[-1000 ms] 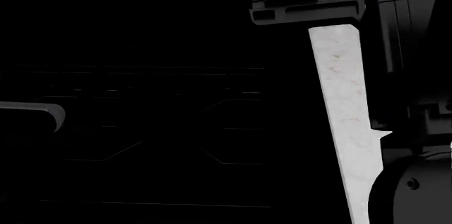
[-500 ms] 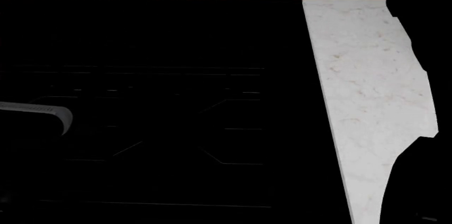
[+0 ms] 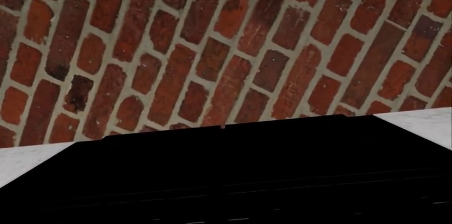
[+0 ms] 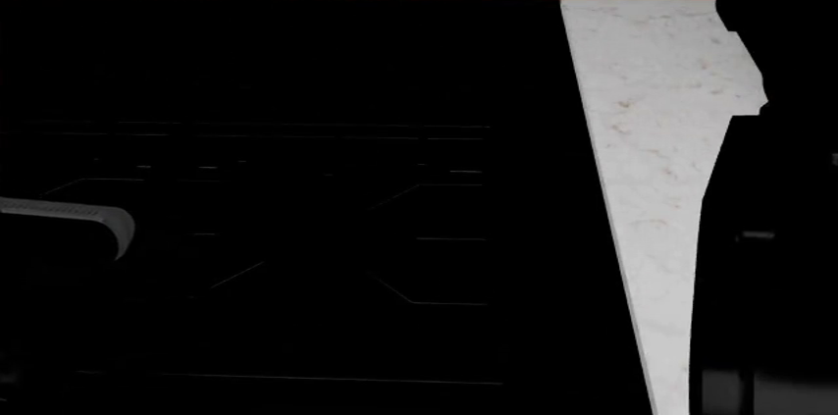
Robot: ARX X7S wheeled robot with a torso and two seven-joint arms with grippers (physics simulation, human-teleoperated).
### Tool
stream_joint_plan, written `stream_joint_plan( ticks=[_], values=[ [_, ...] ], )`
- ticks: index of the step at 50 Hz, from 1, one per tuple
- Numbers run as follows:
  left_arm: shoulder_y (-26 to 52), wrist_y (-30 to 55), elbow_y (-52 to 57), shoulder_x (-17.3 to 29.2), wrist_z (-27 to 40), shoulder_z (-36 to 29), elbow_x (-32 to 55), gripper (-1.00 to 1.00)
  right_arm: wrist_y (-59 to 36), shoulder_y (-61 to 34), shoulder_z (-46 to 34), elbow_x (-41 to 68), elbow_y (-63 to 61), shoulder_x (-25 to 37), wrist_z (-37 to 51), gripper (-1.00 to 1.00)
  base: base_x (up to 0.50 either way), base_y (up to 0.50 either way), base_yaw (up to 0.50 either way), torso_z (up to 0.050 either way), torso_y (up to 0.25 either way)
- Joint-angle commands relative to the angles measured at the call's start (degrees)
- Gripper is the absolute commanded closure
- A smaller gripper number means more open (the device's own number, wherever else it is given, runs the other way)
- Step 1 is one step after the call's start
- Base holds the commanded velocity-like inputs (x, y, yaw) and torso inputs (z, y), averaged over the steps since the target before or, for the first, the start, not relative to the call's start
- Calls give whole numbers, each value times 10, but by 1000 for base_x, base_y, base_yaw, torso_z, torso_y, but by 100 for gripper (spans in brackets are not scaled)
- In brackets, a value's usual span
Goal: Press the start button on the microwave
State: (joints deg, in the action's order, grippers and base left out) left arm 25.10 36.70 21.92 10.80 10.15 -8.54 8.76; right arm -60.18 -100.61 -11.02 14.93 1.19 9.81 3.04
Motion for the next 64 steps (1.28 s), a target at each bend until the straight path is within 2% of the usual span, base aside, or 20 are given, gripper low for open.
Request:
stream_joint_plan(
  ticks=[1,16,46,52,64],
  values=[
    [-4,-7,-4,5,-1,-2,5,-100,35,-17,-17,-8,81,-8,-5,100,0,0,0,0,0],
    [-6,-15,-11,12,2,-4,6,-100,136,-38,-38,-26,235,-19,-20,100,0,0,0,0,0],
    [-25,-27,-9,21,11,4,18,-100,224,-76,-56,-33,412,-45,-25,100,4,0,2,1,0],
    [-27,-28,-10,22,12,5,20,-100,246,-87,-52,-31,481,-54,-21,100,27,3,14,8,0],
    [-25,-24,-5,25,16,2,22,-100,218,-71,-52,-23,446,-45,-12,100,25,3,15,7,0]
  ],
)
